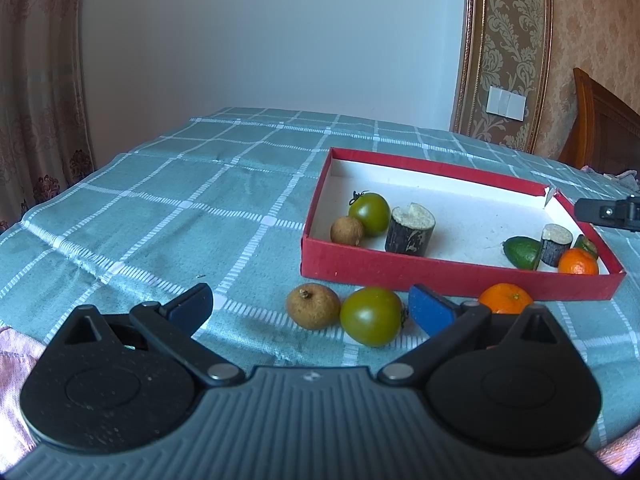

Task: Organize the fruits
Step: 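Withdraw the right gripper and move the left gripper toward the mandarin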

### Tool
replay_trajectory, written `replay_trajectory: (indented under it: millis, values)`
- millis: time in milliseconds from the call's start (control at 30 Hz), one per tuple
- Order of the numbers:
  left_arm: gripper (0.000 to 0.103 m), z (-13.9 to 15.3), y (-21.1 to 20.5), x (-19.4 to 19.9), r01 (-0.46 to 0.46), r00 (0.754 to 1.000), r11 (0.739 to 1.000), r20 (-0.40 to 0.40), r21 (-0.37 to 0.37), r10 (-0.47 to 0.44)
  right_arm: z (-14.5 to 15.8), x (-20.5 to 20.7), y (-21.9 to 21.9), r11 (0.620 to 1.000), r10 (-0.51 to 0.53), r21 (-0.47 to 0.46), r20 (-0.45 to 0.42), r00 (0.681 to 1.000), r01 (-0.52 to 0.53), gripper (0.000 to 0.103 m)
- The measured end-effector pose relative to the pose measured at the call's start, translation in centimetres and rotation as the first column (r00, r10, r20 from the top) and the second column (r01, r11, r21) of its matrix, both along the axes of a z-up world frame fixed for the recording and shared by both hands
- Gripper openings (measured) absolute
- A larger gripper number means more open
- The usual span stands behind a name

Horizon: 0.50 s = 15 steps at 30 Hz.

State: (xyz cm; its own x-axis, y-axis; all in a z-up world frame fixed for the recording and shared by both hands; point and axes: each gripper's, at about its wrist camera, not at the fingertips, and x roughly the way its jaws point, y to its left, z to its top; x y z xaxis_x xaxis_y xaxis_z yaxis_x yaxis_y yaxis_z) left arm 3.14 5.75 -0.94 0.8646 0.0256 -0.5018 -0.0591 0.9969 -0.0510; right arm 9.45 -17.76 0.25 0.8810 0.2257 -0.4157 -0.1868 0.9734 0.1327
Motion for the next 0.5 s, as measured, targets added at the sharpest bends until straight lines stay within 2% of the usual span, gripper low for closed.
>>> replay_trajectory:
  millis: [267,500]
  values:
    - [0.103,0.0,0.0,0.0,-0.011,1.0,1.0,-0.002,0.002,0.011,0.0,-4.4,-0.8,0.999,0.034,0.039,0.004,0.999,-0.034,0.036]
    - [0.103,0.1,-0.2,-0.3,0.012,1.0,1.0,0.019,0.011,-0.012,-2.0,-7.3,-1.7,0.995,0.027,0.097,-0.025,0.999,-0.025,0.038]
